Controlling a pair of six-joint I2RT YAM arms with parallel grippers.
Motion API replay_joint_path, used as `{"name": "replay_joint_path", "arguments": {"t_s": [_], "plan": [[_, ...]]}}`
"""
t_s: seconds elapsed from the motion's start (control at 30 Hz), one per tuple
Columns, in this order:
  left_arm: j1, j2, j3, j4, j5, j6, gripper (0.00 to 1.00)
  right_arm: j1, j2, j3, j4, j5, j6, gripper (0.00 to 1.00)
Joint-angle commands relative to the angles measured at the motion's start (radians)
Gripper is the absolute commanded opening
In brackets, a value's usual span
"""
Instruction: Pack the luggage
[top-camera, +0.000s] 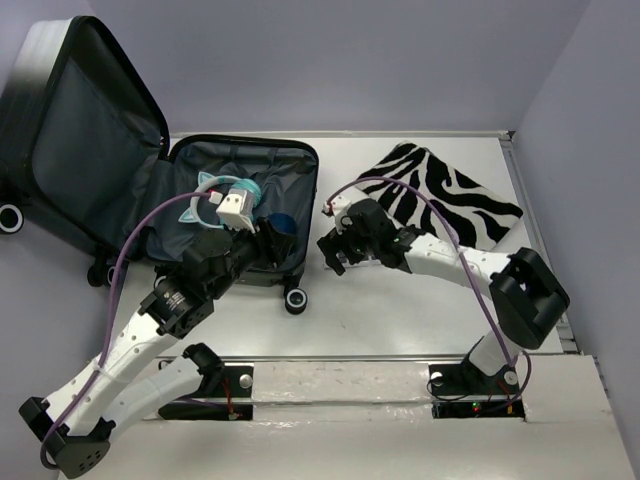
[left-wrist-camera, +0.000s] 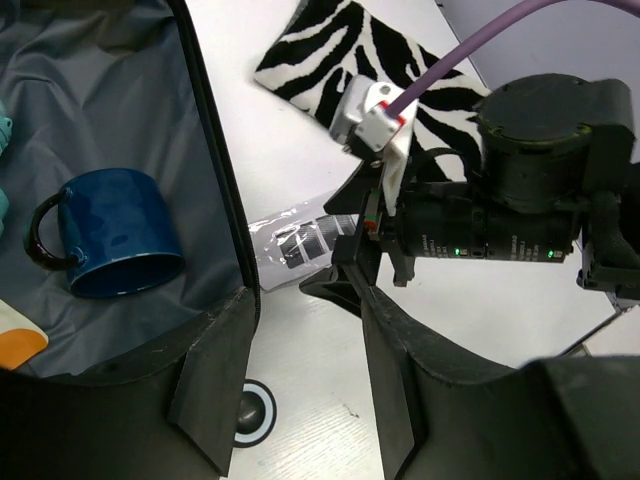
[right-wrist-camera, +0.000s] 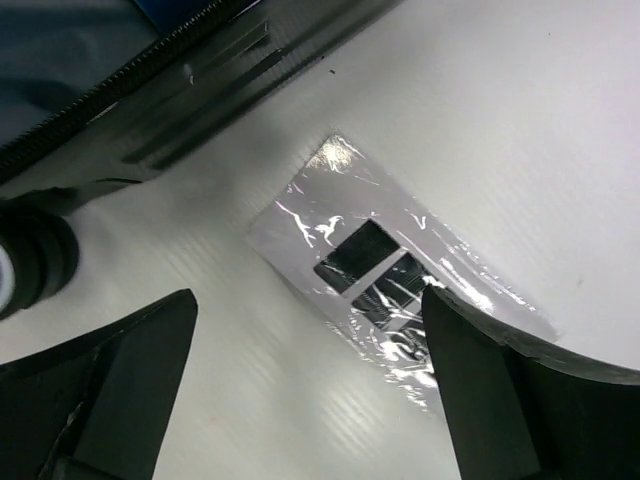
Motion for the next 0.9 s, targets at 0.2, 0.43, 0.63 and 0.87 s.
{"name": "replay_joint_path", "arguments": {"t_s": [0.2, 0.43, 0.63, 0.87], "plan": [[-0.003, -0.021, 0.018, 0.000, -0.043, 0.064, 0.58, -0.011, 0.211, 0.320, -0.400, -0.062, -0.470, 1.00], [-0.003, -0.031, 0.014, -0.004, -0.049, 0.069, 0.54, -0.031, 0.377, 0.421, -0.486, -0.075, -0.524, 1.00], [-0.001, -0.023, 0.014, -0.007, -0.036, 0.073, 0.51, -0.101, 0.492, 0.481, -0.486, -0.171, -0.517, 1.00], [-0.001, -0.034, 0.012, -0.001, -0.036, 0.073, 0.50, -0.101, 0.459, 0.314, -0.371, -0.205, -0.342, 0.43]]}}
